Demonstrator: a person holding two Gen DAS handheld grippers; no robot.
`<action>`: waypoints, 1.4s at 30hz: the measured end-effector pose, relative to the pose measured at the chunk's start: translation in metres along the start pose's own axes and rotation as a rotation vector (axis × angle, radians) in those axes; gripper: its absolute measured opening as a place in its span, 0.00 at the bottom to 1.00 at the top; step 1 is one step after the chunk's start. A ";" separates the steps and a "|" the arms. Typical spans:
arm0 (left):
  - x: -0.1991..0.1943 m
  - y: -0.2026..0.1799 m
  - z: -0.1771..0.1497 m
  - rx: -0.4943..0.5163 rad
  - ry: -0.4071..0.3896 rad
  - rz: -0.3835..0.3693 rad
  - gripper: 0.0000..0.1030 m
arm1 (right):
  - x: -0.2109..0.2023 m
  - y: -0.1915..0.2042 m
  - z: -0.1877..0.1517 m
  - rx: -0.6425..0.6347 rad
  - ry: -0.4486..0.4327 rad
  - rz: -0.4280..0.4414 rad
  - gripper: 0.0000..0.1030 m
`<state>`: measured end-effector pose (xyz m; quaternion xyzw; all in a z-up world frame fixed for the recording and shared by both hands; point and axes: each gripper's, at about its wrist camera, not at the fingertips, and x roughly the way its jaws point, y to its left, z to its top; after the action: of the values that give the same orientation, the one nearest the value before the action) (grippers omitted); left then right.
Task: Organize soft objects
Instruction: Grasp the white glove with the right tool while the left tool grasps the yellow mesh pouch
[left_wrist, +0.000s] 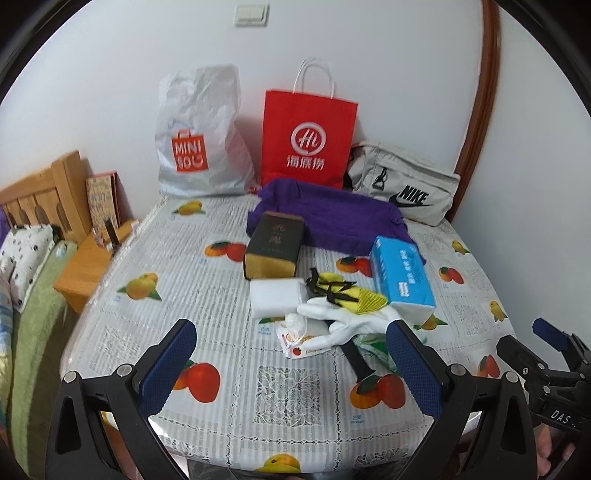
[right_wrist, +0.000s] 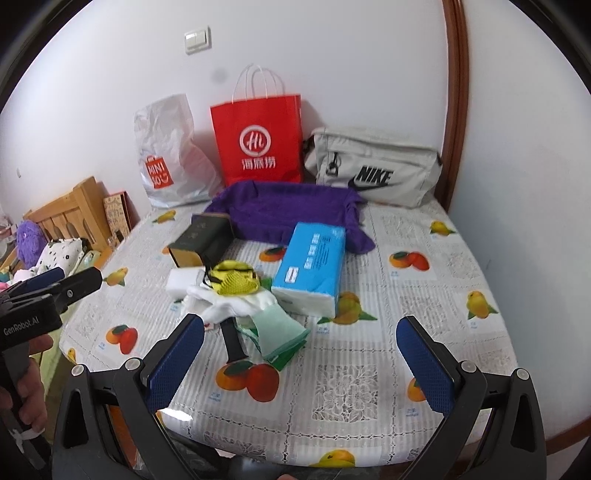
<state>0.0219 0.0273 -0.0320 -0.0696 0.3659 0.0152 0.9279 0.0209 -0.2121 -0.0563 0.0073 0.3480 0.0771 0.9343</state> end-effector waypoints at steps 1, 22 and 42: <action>0.005 0.001 -0.002 -0.002 0.008 -0.006 1.00 | 0.005 0.000 -0.001 0.002 0.009 0.004 1.00; 0.098 0.034 -0.021 -0.060 0.107 -0.065 0.99 | 0.137 0.028 -0.008 -0.122 0.127 0.175 0.96; 0.153 -0.030 0.007 0.082 0.174 -0.221 0.99 | 0.148 0.024 -0.026 -0.238 0.097 0.306 0.20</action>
<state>0.1413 -0.0044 -0.1274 -0.0729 0.4356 -0.1083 0.8906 0.1110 -0.1670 -0.1704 -0.0542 0.3760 0.2591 0.8880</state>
